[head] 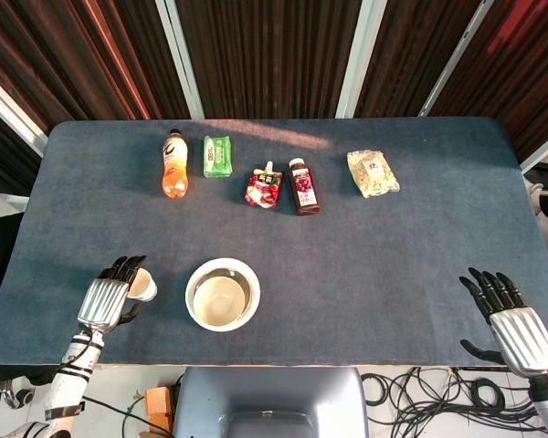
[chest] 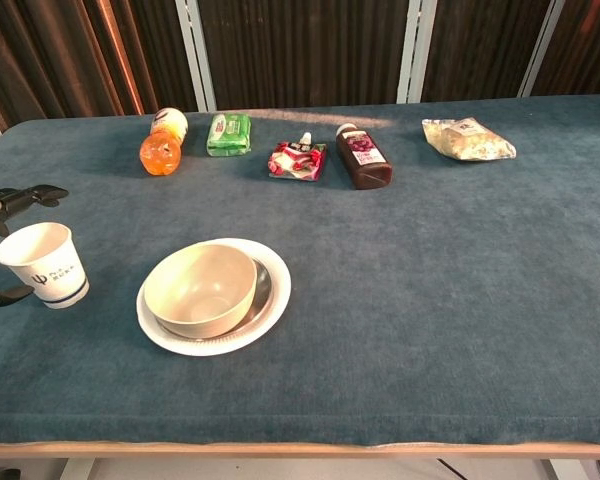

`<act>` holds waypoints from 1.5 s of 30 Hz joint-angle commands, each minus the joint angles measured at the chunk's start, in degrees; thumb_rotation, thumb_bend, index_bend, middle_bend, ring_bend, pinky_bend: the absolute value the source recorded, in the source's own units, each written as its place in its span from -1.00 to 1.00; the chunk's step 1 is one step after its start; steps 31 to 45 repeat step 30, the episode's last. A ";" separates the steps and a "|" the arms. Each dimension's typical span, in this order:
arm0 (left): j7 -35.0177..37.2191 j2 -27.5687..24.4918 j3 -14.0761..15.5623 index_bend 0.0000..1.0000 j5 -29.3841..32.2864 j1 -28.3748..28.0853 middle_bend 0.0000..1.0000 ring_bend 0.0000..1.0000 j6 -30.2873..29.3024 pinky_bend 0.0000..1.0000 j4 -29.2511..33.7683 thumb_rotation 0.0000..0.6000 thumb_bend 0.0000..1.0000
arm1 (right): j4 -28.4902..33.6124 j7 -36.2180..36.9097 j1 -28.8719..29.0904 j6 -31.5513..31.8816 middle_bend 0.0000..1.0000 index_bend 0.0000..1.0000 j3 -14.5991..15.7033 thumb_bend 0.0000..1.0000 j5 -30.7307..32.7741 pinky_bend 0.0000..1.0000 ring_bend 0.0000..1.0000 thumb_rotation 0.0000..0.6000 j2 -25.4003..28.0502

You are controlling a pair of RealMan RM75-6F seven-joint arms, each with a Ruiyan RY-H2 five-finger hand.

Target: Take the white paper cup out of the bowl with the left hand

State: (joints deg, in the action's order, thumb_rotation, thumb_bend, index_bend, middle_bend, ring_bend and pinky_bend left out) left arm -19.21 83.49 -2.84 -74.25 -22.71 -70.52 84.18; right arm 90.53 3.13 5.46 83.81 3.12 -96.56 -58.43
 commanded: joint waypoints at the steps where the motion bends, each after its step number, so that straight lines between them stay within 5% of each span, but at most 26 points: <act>1: 0.04 -2.55 0.28 -1.00 -0.47 0.74 -0.94 -0.97 -0.68 -0.49 2.90 1.00 -0.44 | 0.00 0.08 -0.02 0.04 -1.00 -1.00 -0.01 -0.87 0.03 -1.00 -1.00 1.00 0.03; 7: -0.54 -13.71 2.87 -1.00 -5.21 4.05 -1.00 -1.00 -5.59 -0.57 13.36 1.00 -0.45 | -0.34 0.20 -0.40 1.04 -1.00 -1.00 -0.24 -0.87 -0.04 -1.00 -1.00 1.00 -0.39; 12: -0.43 -16.25 4.06 -1.00 -7.07 5.57 -1.00 -1.00 -7.64 -0.65 14.94 1.00 -0.45 | -0.36 -0.14 -0.47 1.09 -1.00 -1.00 -0.33 -0.87 0.13 -1.00 -1.00 1.00 -0.57; 15: 1.66 -20.20 7.13 -1.00 -12.04 9.92 -1.00 -1.00 -13.74 -0.72 15.66 1.00 -0.45 | -0.03 -1.36 -0.84 1.77 -1.00 -1.00 -1.06 -0.87 1.16 -1.00 -1.00 1.00 -1.24; 21: 10.15 -19.46 7.82 -1.00 -17.22 13.62 -1.00 -1.00 -20.22 -0.79 8.57 1.00 -0.45 | 0.81 -4.15 -1.52 2.44 -1.00 -1.00 -2.39 -0.87 3.63 -1.00 -1.00 1.00 -2.85; 45: 10.40 -19.70 7.12 -1.00 -16.18 12.96 -1.00 -1.00 -15.78 -0.79 8.00 1.00 -0.45 | 1.56 -5.81 -1.31 1.06 -1.00 -1.00 -2.03 -0.87 3.78 -1.00 -1.00 1.00 -2.69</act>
